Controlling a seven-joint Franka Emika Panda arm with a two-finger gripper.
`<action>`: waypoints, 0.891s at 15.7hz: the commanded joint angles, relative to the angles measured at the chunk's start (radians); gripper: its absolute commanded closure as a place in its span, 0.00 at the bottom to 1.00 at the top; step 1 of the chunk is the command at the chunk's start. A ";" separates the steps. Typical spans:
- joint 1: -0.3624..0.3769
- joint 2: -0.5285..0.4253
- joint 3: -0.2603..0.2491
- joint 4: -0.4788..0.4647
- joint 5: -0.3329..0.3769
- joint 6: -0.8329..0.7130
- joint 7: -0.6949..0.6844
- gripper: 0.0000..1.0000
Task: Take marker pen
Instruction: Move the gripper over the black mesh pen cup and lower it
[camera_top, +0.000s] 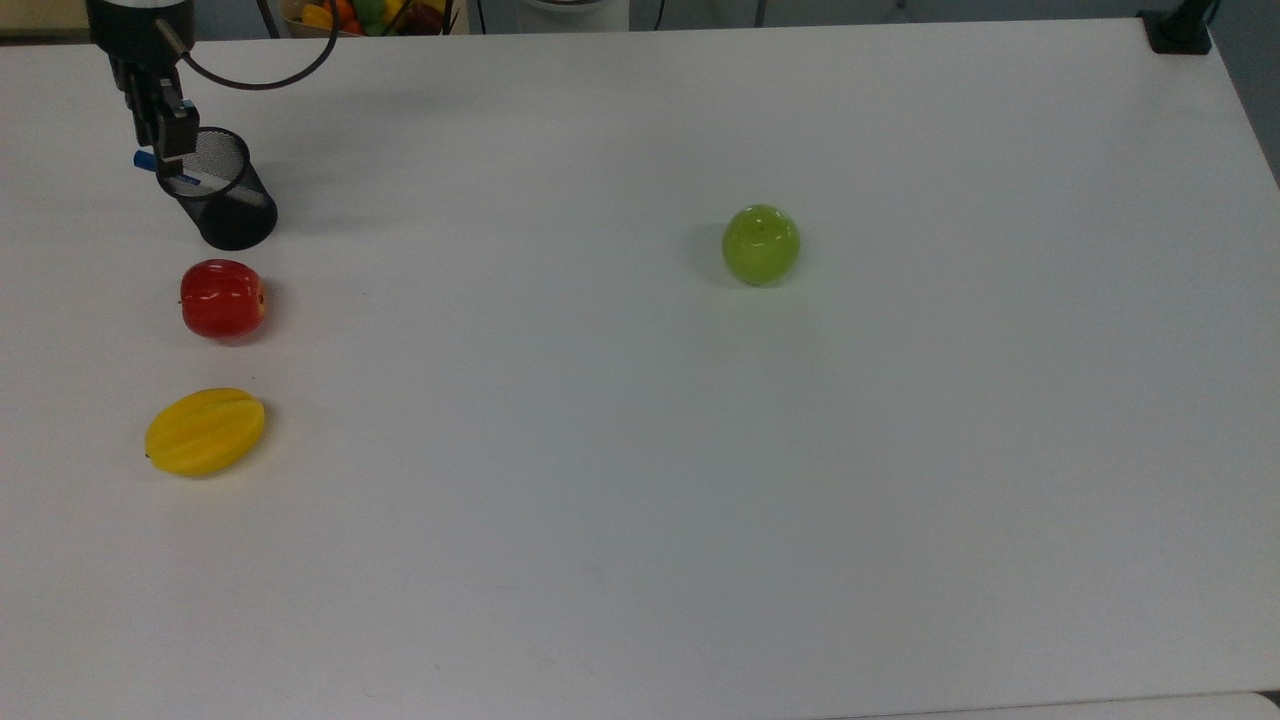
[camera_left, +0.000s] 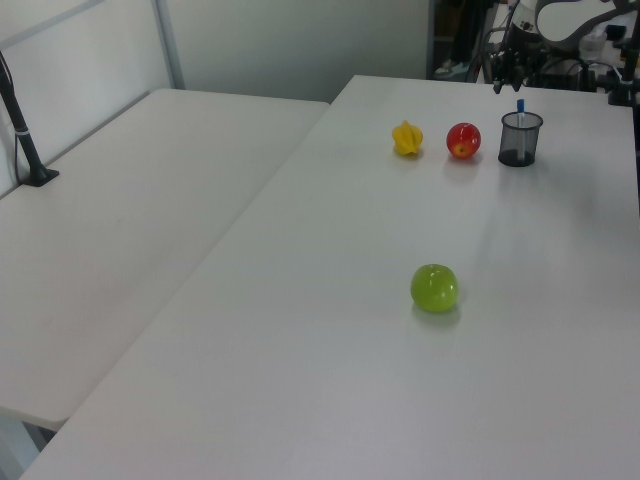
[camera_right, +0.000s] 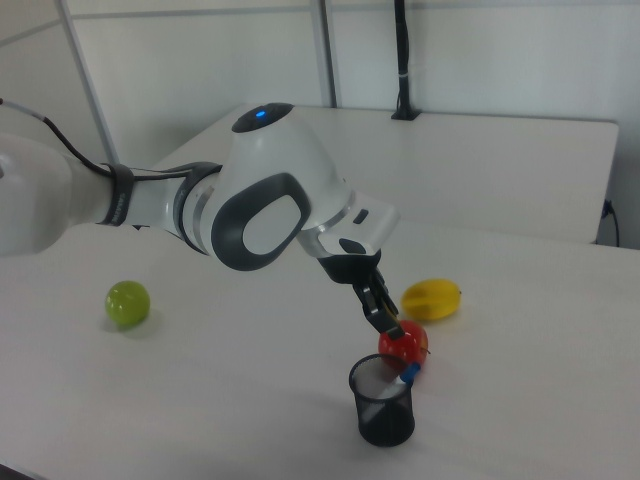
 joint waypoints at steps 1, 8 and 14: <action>0.002 -0.008 -0.021 -0.041 -0.016 0.028 -0.007 0.58; -0.004 0.009 -0.060 -0.056 -0.051 0.023 -0.014 0.58; -0.015 0.032 -0.070 -0.055 -0.060 0.029 -0.057 0.58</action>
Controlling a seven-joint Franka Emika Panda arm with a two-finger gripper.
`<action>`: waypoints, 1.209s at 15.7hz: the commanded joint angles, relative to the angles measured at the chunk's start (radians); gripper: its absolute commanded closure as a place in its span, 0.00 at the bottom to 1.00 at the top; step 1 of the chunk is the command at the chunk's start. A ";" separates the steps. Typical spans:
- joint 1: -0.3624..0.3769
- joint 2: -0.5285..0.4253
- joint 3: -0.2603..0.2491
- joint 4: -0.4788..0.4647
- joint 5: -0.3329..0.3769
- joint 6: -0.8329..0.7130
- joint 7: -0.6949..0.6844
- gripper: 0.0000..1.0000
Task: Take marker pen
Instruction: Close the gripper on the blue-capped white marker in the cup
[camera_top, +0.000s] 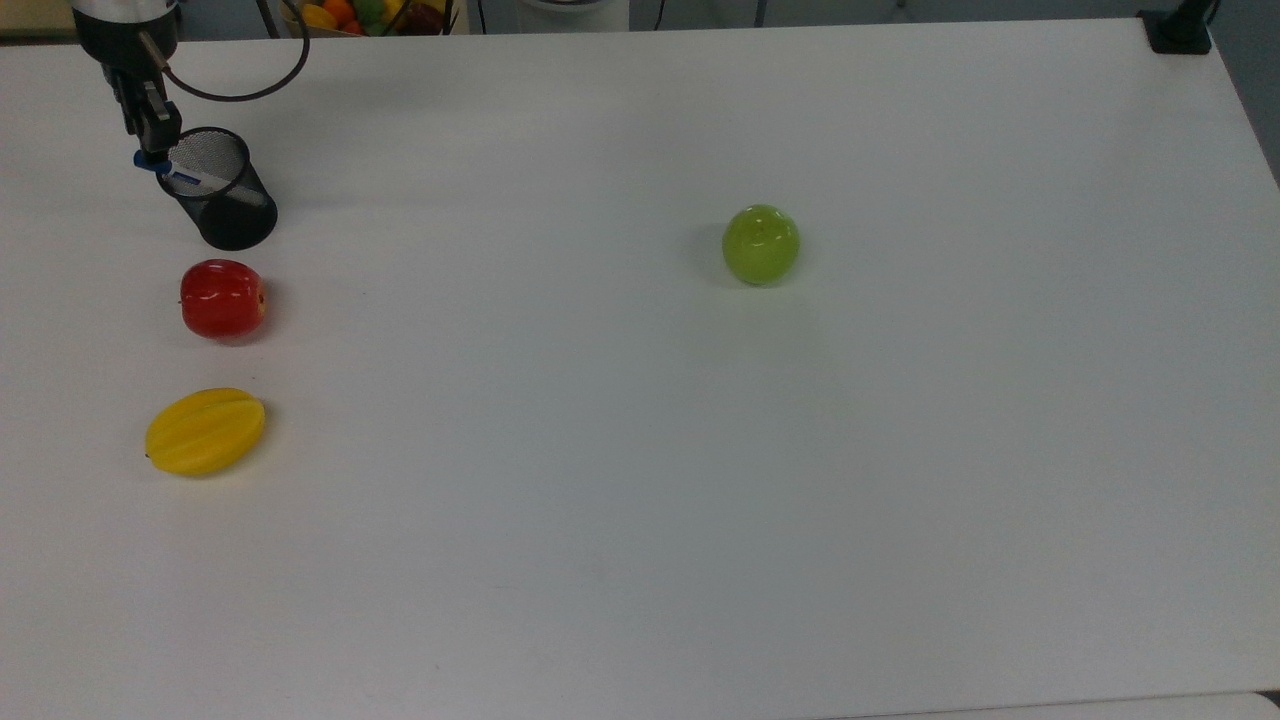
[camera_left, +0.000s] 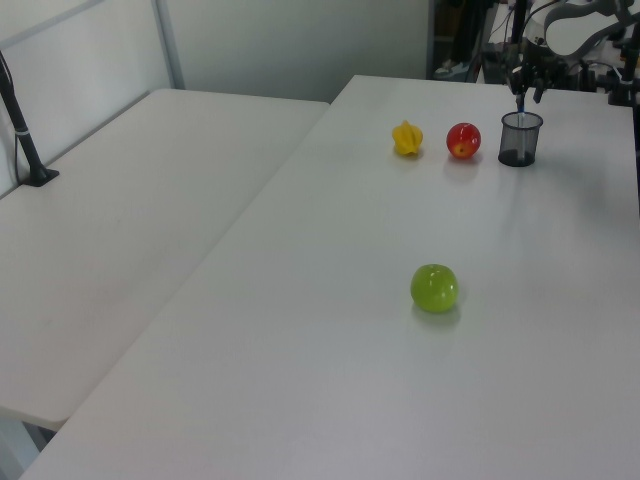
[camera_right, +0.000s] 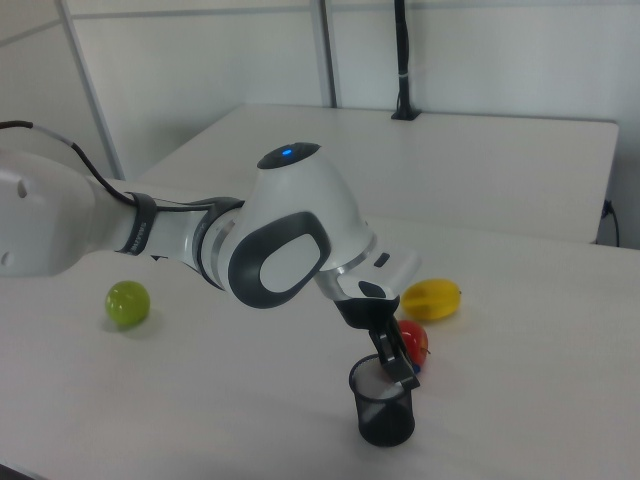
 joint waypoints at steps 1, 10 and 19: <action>-0.002 0.000 -0.010 -0.015 -0.015 0.029 -0.034 0.58; -0.002 0.004 -0.010 -0.015 -0.015 0.032 -0.037 0.92; 0.004 -0.017 -0.010 -0.007 -0.011 0.020 -0.036 1.00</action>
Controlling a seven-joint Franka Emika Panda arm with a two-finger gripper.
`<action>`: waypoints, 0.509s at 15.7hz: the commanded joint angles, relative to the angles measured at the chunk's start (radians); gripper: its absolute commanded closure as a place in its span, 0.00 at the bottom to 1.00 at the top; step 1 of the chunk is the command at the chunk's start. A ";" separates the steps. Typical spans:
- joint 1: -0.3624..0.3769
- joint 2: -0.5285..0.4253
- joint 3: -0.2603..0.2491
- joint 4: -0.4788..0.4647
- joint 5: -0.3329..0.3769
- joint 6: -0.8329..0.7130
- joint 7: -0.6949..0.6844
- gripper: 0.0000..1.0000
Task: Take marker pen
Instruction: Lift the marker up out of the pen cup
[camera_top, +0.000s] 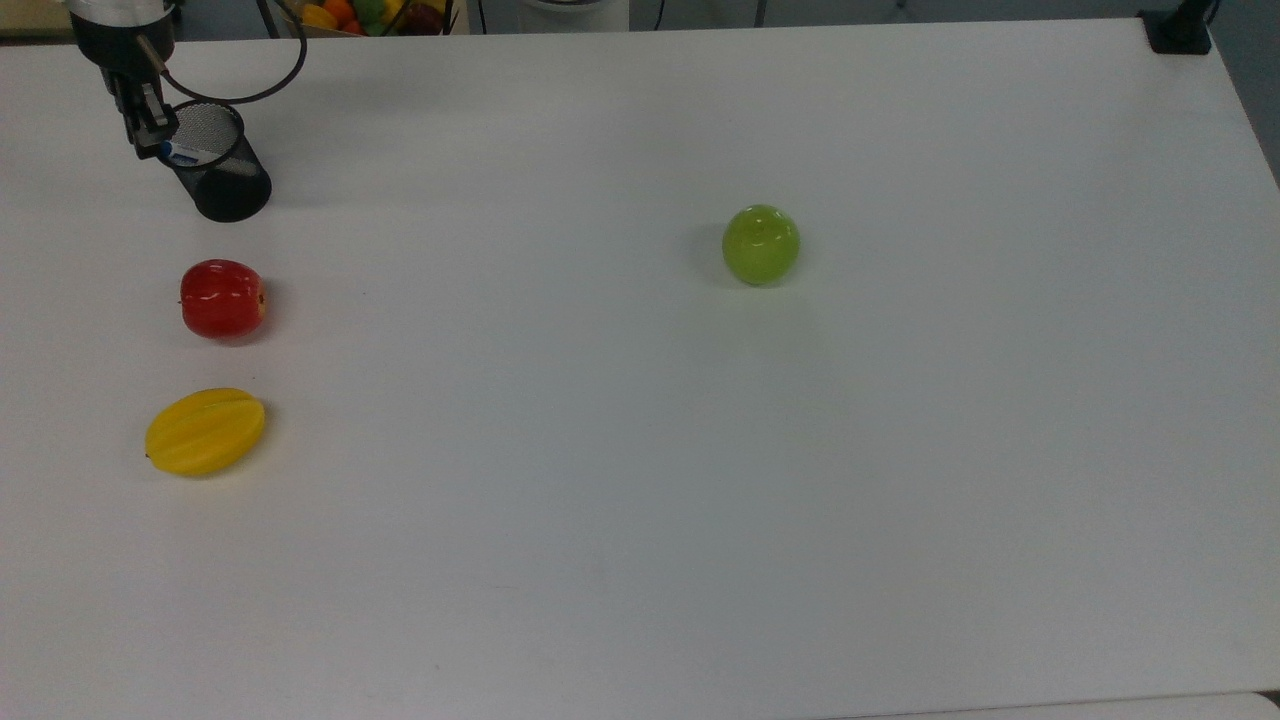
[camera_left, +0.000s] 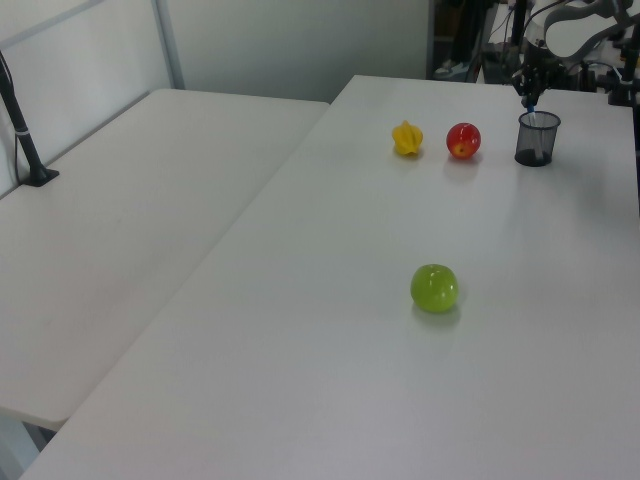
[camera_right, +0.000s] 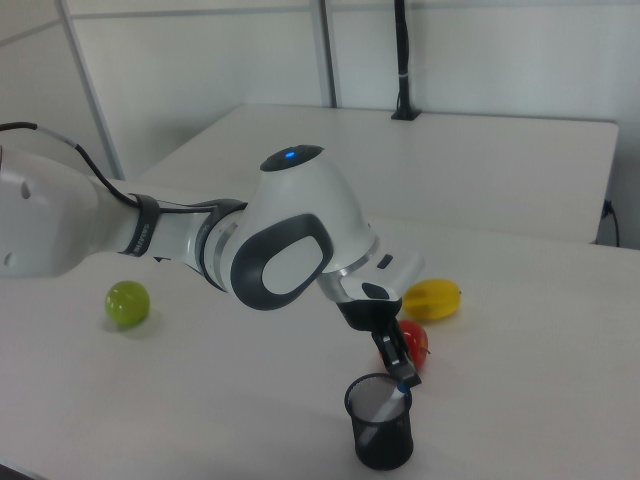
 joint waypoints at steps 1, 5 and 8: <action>0.006 -0.033 -0.005 -0.009 -0.011 0.014 -0.018 1.00; 0.007 -0.091 -0.005 0.003 -0.010 0.011 -0.016 1.00; 0.012 -0.131 0.000 0.049 0.000 -0.059 -0.033 1.00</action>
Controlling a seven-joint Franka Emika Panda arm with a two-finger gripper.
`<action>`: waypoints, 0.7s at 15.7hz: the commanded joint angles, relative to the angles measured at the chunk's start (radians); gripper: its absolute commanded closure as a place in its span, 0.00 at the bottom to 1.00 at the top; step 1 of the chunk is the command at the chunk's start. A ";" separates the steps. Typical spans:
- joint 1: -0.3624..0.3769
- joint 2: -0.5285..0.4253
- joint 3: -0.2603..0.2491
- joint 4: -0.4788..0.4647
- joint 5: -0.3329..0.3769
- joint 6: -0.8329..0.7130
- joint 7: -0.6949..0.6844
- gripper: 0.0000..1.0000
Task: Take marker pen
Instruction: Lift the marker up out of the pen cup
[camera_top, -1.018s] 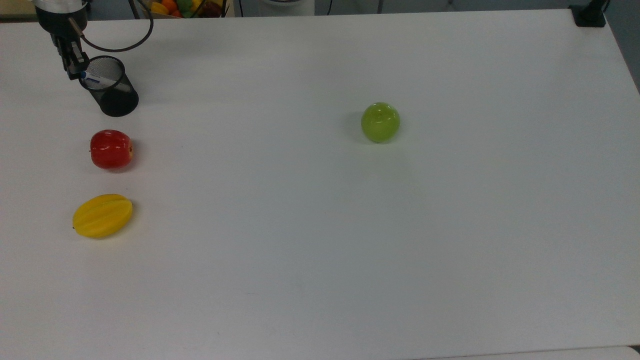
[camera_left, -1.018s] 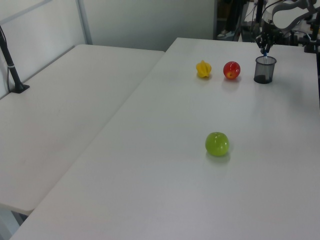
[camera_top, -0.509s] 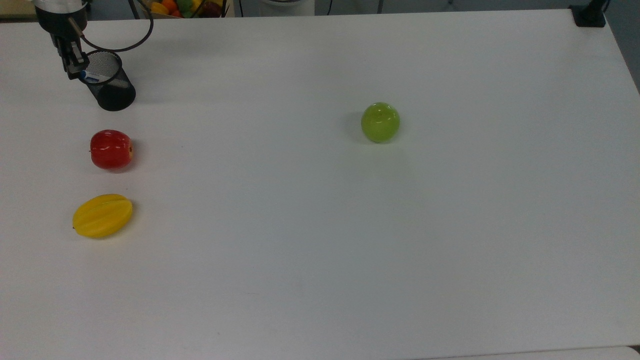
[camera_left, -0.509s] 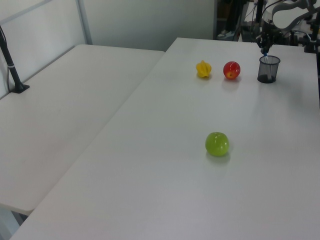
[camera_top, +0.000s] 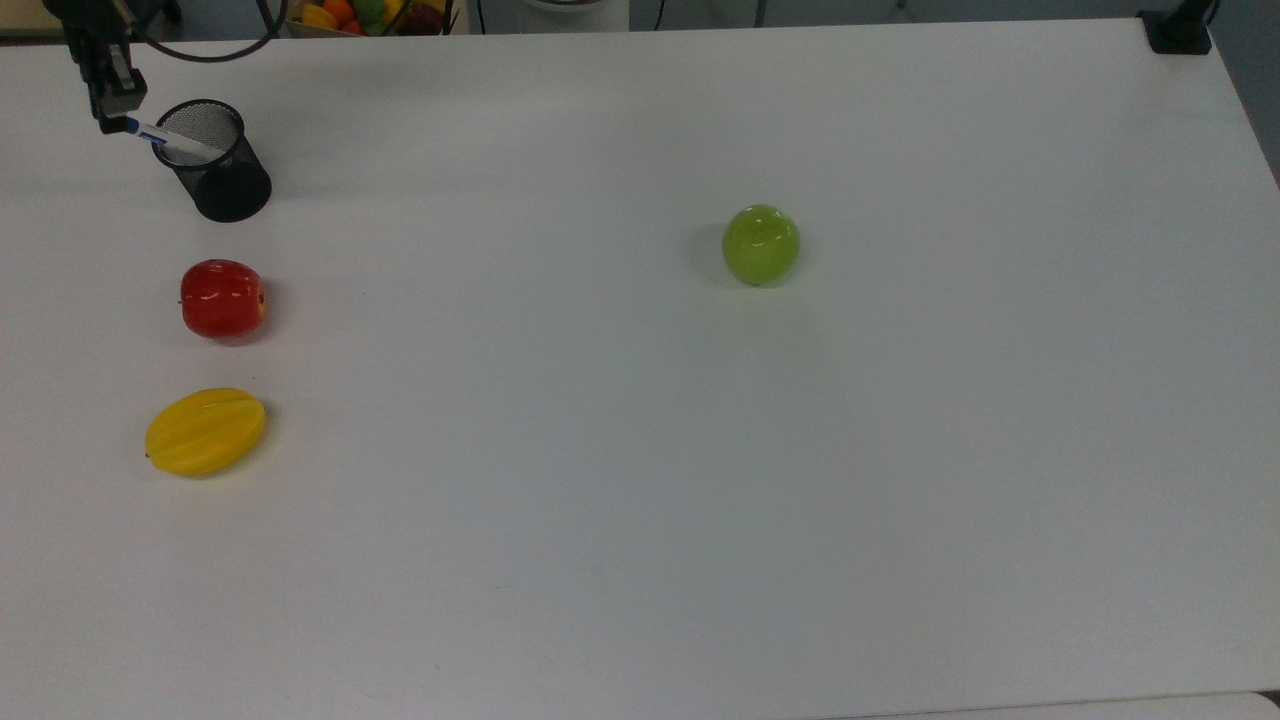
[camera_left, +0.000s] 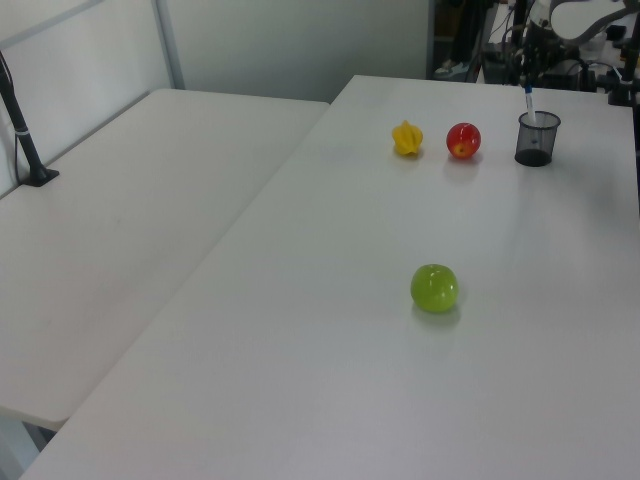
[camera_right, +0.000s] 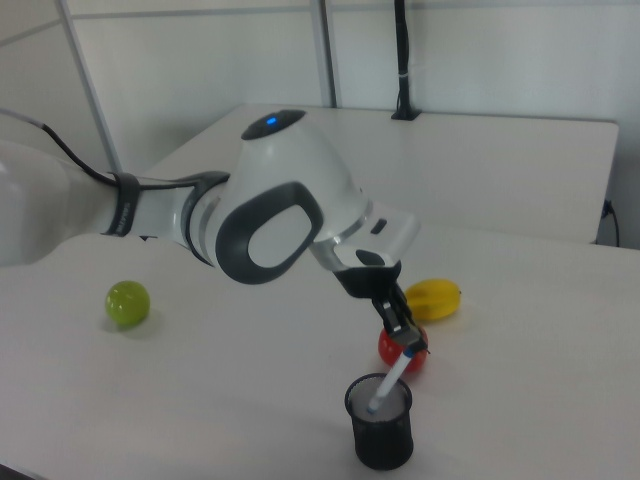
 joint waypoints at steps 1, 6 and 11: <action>0.012 -0.077 0.004 0.030 0.003 -0.068 -0.042 1.00; 0.038 -0.113 0.027 0.125 0.087 -0.100 -0.041 1.00; 0.057 -0.102 0.182 0.165 0.119 -0.137 -0.035 1.00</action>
